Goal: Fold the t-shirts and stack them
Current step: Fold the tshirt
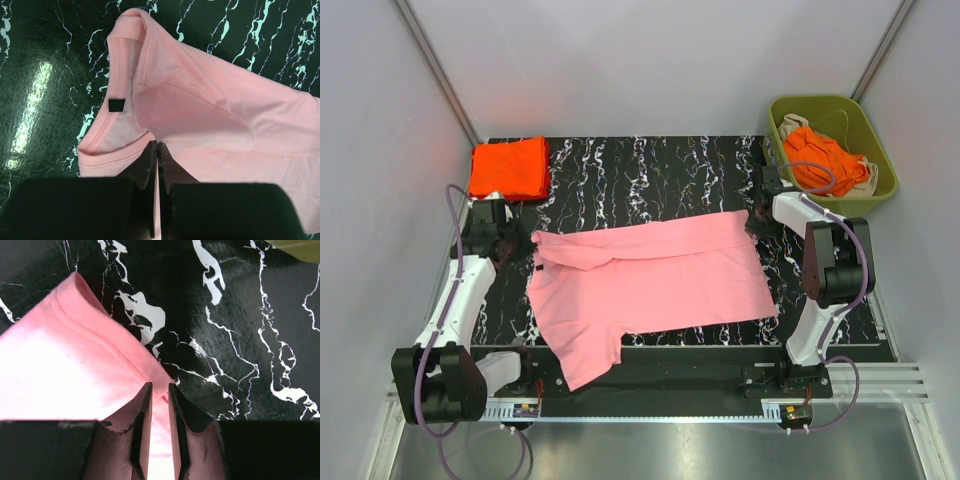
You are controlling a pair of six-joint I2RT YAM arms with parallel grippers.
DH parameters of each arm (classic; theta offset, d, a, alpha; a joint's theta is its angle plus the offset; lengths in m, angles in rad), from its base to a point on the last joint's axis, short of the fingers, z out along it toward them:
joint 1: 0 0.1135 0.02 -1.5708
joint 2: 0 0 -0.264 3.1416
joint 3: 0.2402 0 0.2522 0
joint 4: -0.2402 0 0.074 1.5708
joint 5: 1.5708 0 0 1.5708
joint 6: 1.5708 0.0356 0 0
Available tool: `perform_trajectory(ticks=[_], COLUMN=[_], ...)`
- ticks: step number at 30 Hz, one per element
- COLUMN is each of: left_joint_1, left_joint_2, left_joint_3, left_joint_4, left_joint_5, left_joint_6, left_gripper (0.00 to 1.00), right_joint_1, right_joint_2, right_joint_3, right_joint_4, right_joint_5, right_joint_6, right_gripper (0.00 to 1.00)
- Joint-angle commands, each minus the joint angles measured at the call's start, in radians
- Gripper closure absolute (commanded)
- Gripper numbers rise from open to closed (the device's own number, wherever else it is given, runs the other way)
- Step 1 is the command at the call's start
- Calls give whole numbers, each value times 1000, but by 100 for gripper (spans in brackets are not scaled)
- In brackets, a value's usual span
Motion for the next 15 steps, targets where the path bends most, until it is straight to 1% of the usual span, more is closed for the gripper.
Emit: perform_trajectory(ticks=[1, 9, 10, 13, 15], left_joint_1=[-1, -1, -3, -1, -3], left_joint_2=[-7, -10, -7, -4, -2], left_joint_3=[7, -23, -25, -23, -13], left_joint_4=[51, 71, 71, 72, 72], left_joint_5=[29, 58, 58, 57, 51], left_joint_6=[2, -3, -3, -4, 2], left_gripper=[100, 100, 100, 100, 100], right_joint_1=[-10, -10, -11, -11, -10], right_joint_2=[24, 61, 59, 41, 18], right_joint_3=[-1, 8, 6, 3, 9], right_joint_4=[43, 48, 48, 48, 46], right_joint_5=[49, 57, 62, 83, 97], right_joint_6=[42, 42, 45, 42, 36], right_gripper=[75, 78, 86, 100, 100])
